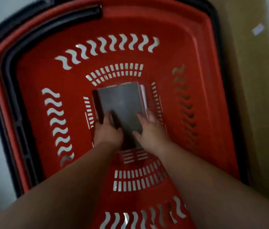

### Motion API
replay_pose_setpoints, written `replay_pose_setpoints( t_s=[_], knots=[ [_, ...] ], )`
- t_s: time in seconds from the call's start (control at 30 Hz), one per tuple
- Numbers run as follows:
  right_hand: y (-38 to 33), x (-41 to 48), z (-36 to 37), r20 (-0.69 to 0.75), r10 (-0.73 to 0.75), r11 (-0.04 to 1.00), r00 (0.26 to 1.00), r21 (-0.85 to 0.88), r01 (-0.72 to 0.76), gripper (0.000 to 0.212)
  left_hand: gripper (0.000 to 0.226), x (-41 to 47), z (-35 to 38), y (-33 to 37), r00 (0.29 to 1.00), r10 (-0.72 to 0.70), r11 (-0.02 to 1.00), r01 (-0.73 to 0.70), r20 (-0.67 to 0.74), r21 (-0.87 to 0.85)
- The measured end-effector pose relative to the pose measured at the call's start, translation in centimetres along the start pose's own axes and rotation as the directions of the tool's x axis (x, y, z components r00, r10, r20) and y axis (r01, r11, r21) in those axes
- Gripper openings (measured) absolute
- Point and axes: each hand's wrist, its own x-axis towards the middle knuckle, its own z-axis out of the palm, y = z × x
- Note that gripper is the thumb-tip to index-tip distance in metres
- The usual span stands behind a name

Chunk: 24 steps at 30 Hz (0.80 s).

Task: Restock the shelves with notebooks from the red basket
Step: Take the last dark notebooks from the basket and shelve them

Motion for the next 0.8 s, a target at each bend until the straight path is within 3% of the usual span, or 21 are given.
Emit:
replay_pose_setpoints(
  t_s=[0.13, 0.2, 0.3, 0.53, 0.8],
  knots=[
    [1.0, 2.7, 2.6, 0.025, 0.043, 0.998, 0.999, 0.048, -0.044, 0.082, 0.085, 1.5, 2.0, -0.9, 0.999, -0.047, 0.989, 0.046, -0.009, -0.140],
    [1.4, 3.6, 3.6, 0.048, 0.075, 0.992, 0.996, 0.100, -0.080, 0.084, 0.084, 2.3, 2.8, -1.5, 0.998, -0.061, 0.956, 0.057, -0.005, -0.287],
    [2.2, 4.0, 5.1, 0.011, 0.035, 0.989, 0.999, 0.146, -0.036, 0.086, 0.081, 3.8, 3.8, -2.8, 0.995, -0.096, 0.896, 0.069, -0.039, -0.438],
    [1.9, 3.9, 6.2, -0.054, 0.131, 0.951, 0.990, 0.287, -0.110, 0.075, 0.079, 5.4, 3.9, -3.6, 0.988, -0.140, 0.890, 0.098, -0.063, -0.445],
    [2.1, 4.3, 6.6, -0.081, 0.207, 0.932, 0.975, 0.319, -0.172, 0.078, 0.084, 4.8, 3.3, -3.5, 0.999, 0.038, 0.822, -0.028, 0.005, -0.569]
  ],
)
